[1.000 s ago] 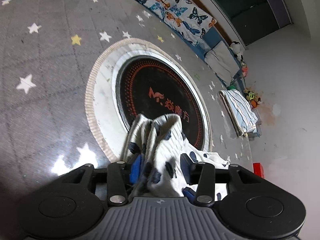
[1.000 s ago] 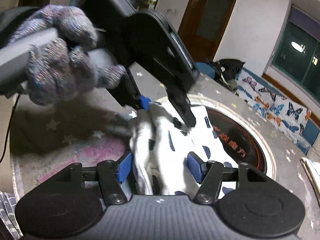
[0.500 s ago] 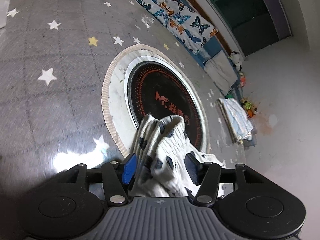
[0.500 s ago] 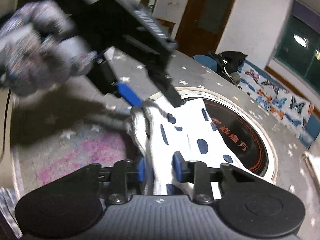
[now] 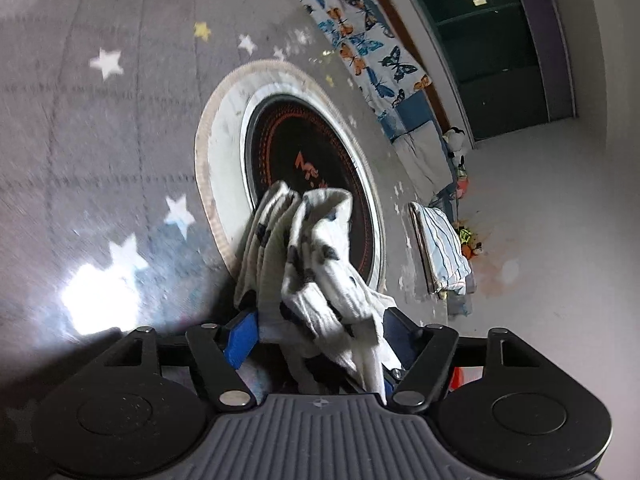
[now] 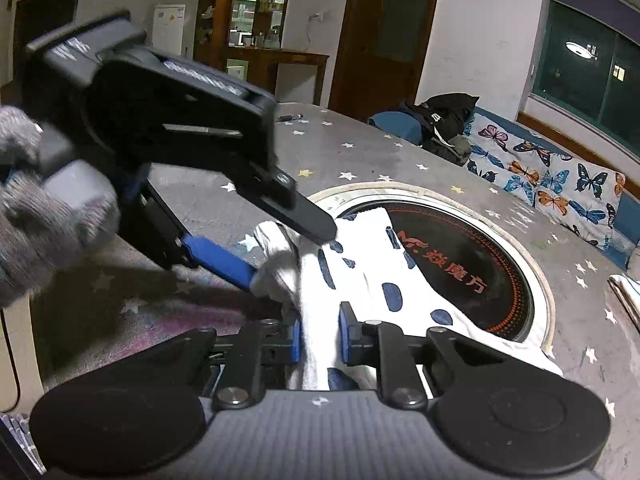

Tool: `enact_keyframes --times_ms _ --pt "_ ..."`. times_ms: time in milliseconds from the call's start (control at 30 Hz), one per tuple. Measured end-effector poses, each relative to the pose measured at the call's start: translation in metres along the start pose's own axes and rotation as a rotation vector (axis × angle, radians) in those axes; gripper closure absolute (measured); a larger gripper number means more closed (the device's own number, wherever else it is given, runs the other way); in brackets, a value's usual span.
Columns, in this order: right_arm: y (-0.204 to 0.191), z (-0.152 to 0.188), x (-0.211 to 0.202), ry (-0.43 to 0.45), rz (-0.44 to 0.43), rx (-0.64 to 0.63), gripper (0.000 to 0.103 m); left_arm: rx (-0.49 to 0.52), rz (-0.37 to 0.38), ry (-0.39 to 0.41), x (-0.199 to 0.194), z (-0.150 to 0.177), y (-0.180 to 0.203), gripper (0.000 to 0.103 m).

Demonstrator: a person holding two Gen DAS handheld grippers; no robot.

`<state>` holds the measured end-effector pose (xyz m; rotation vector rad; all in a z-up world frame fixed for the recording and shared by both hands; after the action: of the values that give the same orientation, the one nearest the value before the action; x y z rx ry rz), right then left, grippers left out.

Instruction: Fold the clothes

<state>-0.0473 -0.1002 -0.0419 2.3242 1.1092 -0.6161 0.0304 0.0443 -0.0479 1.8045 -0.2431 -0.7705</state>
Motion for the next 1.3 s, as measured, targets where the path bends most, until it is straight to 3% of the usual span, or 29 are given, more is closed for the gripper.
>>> enact_keyframes --times_ms 233,600,700,833,933,1000,1067,1200,1300 --pt "0.003 -0.002 -0.002 0.009 0.007 0.012 0.087 -0.02 0.036 -0.002 -0.006 0.009 0.0 0.03" --pt "0.002 0.0 -0.001 0.01 -0.006 0.021 0.087 -0.021 0.01 0.034 0.017 0.002 0.0 0.031" --pt "0.002 0.001 0.0 0.009 -0.015 0.019 0.086 -0.03 0.007 0.046 0.021 -0.002 -0.001 0.033" --pt "0.0 0.004 -0.004 0.012 -0.032 0.011 0.075 -0.031 0.006 0.047 0.02 -0.002 -0.005 0.05" --pt "0.002 0.005 -0.011 0.018 -0.048 0.019 0.074 -0.028 0.005 0.047 0.018 -0.003 -0.008 0.058" --pt "0.007 0.007 -0.018 0.02 -0.06 0.045 0.072 -0.025 0.004 0.048 0.017 -0.003 -0.01 0.06" --pt "0.014 0.008 -0.026 0.021 -0.07 0.073 0.063 -0.023 0.003 0.048 0.016 -0.004 -0.012 0.06" --pt "0.042 0.015 -0.042 0.02 -0.054 0.15 0.063 -0.02 0.002 0.047 0.015 -0.005 -0.012 0.06" --pt "0.074 0.024 -0.044 0.008 0.007 0.219 0.062 -0.005 -0.005 0.047 0.016 -0.004 -0.011 0.06"
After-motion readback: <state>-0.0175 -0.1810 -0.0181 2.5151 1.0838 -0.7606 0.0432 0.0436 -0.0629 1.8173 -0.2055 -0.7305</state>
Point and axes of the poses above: each gripper's, at about its wrist camera, not at the fingertips, and x roughly the way its jaws point, y to its right, z to its underside, the point moved 10 cm from there along x, roughly the way its jaws point, and after that the axes turned 9 degrees about z, right-handed, at the moved point
